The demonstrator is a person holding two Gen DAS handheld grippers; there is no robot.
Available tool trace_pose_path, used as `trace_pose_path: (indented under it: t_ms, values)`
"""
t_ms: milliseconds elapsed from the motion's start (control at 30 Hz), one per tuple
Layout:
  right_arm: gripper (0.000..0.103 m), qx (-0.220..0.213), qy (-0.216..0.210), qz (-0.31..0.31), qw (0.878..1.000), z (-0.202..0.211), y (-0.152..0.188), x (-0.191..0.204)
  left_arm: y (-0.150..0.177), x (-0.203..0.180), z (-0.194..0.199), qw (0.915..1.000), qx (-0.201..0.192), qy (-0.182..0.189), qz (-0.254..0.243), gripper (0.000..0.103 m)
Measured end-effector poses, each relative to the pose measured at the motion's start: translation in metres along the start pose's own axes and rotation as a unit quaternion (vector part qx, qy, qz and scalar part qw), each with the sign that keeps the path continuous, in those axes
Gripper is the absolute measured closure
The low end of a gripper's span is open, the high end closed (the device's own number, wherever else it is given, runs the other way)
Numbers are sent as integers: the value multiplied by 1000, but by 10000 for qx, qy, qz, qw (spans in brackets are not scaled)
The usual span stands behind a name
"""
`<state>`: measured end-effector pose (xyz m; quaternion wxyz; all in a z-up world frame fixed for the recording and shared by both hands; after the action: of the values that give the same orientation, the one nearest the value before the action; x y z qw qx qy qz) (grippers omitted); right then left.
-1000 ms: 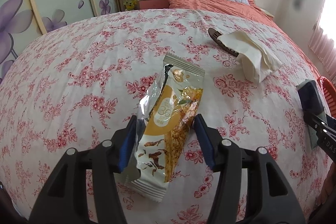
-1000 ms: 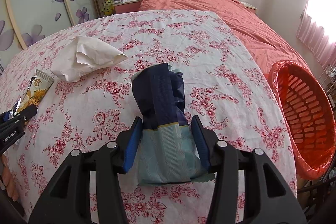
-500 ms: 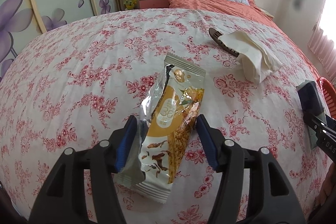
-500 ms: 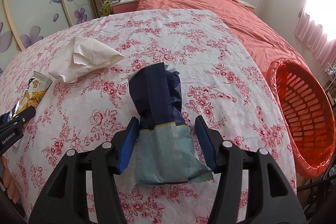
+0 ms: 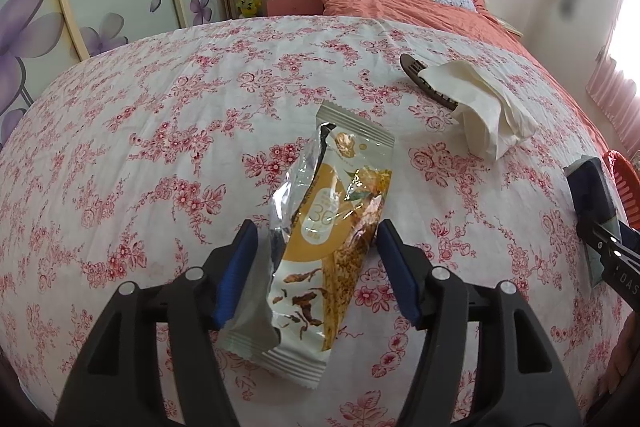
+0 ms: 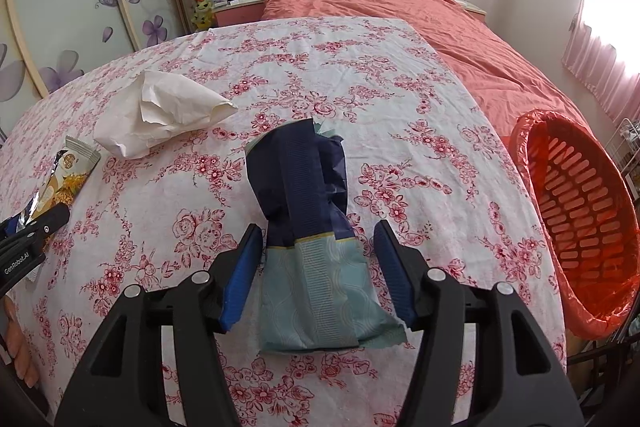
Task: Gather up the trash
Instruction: 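Hold the snack wrapper and blue-grey cloth and lift them off the bed, then carry the wrapper and cloth over the orange basket and release both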
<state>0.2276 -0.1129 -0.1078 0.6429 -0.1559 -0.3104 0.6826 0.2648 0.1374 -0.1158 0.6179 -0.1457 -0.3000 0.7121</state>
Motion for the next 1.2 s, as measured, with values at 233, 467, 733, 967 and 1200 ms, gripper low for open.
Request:
trace_pose_path:
  t_ms: [233,467,733,967,1200]
  values:
    - [44,1,-10,-1,10000,0,0,0,0,0,0,10000,-2,7,-2,40]
    - [43,4,-36,0,10000,0,0,2,0,0,0,10000,-1,4,-6,39]
    - [54,-25,-64,38,10000,7,6,-1,7,1,6,9997,-73,43,-208,48]
    - [65,-117,-333,-162,9992,19,11,-8,9,-5,13,9992,-202,-29,-334,62]
    - [65,-347,-370,-290,9983,41,9,-21,6,-12,42,9984,-459,74,-324,62]
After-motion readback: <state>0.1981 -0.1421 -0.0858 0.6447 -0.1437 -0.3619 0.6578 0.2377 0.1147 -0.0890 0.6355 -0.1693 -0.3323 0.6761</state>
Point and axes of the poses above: each gripper's, at about its wrist camera, not at the fingertips, and z roughly against the way its jaws point, x to its left, y to its underside, the point moved 2 cm from there along -z, roughly the way its jaws point, and after that the axes turned 12 degrees about -y, right-handed, at the moved point
